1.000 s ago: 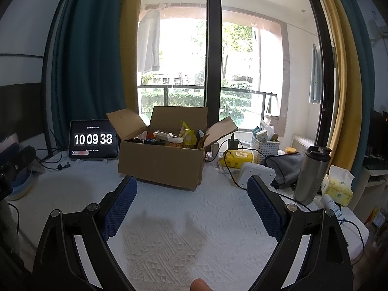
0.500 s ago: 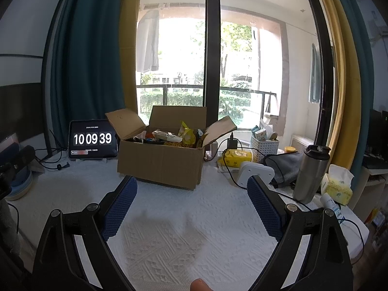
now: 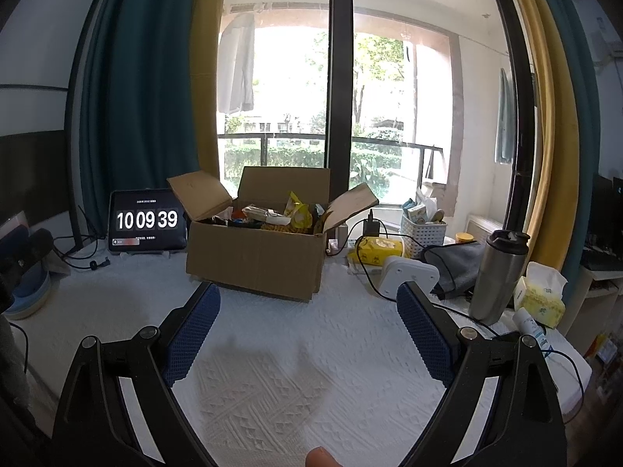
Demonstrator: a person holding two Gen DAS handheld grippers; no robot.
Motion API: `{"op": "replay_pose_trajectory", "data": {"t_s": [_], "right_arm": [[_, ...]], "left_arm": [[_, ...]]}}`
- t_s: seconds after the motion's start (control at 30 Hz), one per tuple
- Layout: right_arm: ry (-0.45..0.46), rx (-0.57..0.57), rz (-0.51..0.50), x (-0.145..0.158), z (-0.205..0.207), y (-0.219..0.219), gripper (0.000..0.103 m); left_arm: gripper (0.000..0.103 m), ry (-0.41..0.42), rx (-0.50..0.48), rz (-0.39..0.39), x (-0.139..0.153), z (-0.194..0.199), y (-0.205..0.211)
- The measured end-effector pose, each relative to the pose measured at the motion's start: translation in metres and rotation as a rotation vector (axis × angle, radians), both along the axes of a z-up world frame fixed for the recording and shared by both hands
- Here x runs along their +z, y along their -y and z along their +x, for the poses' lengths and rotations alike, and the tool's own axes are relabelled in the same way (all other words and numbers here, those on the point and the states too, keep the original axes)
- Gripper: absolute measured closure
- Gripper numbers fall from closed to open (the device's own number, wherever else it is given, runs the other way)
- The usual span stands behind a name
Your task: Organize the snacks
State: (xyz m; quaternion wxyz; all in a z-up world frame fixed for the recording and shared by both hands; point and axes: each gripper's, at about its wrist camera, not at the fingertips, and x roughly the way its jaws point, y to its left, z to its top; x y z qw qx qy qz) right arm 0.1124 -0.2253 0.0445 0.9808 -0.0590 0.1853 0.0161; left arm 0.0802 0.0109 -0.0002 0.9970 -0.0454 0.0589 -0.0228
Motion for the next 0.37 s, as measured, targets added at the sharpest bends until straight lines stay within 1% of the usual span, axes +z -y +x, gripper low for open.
{"op": "replay_pose_trajectory", "data": {"t_s": [0.37], "right_arm": [[-0.003, -0.007, 0.003, -0.0031, -0.0007, 0.0047, 0.009]], "left_arm": [[0.006, -0.008, -0.007, 0.002, -0.0007, 0.0000, 0.0025]]}}
